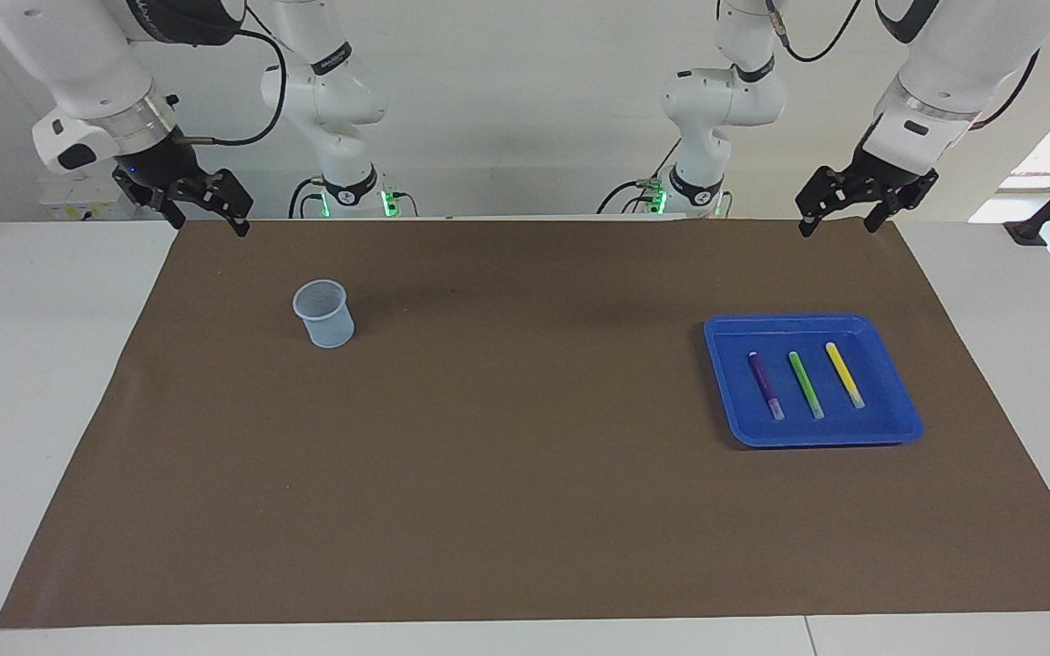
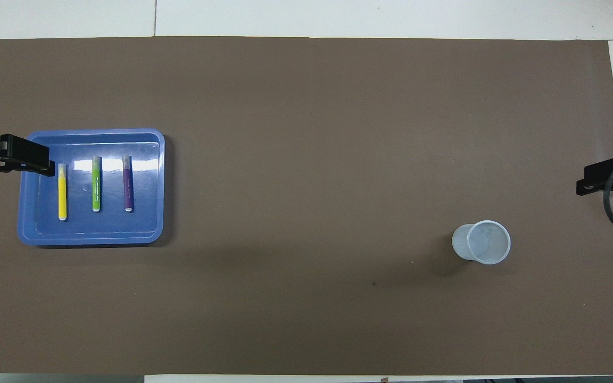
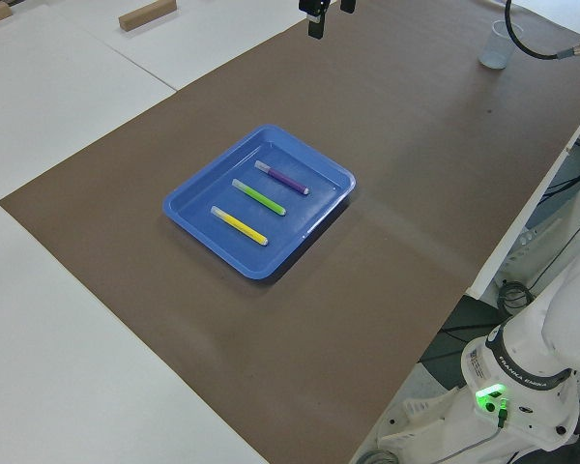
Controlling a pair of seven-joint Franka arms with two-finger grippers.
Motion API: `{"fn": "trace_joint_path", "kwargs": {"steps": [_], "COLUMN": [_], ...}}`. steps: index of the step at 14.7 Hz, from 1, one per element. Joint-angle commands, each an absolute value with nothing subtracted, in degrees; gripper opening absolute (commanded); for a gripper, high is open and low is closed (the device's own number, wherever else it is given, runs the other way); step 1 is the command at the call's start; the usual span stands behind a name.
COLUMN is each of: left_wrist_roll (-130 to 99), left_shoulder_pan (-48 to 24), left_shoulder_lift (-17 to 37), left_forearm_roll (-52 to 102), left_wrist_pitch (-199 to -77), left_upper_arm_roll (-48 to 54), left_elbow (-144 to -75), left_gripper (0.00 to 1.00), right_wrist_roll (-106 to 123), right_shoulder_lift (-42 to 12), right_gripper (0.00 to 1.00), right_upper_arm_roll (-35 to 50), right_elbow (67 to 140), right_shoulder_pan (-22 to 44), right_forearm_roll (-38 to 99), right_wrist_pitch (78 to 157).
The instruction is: Transfer and insert pens with both arms
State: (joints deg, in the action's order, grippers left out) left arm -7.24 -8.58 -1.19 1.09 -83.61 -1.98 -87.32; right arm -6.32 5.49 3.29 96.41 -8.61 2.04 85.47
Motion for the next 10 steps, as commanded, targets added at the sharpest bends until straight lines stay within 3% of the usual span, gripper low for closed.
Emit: {"fn": "trace_joint_path", "kwargs": {"steps": [1, 6, 10], "left_wrist_roll": [-7.2, -6.8, -5.3], "left_shoulder_pan": [-8.0, -6.8, -5.6], "left_shoulder_lift": [-2.2, -5.1, -6.7], "left_forearm_roll": [0.9, 0.9, 0.7], "left_wrist_pitch": [-84.0, -88.7, -96.8], "left_upper_arm_roll": [-2.3, -2.3, -2.4], "left_elbow": [-89.5, -95.7, -104.5], "left_gripper": [1.00, 1.00, 1.00], "right_wrist_roll": [-6.2, -6.2, -6.2], "right_shoulder_lift": [5.8, 5.7, 5.8], "right_gripper": [1.00, 1.00, 1.00], "right_upper_arm_roll": [3.5, 3.5, 3.5], "right_elbow": [96.7, 96.7, 96.7], "right_shoulder_pan": [-9.1, -9.1, -9.1], "right_forearm_roll": [3.1, 3.1, 3.1], "right_wrist_pitch": [85.1, 85.1, 85.1]}}
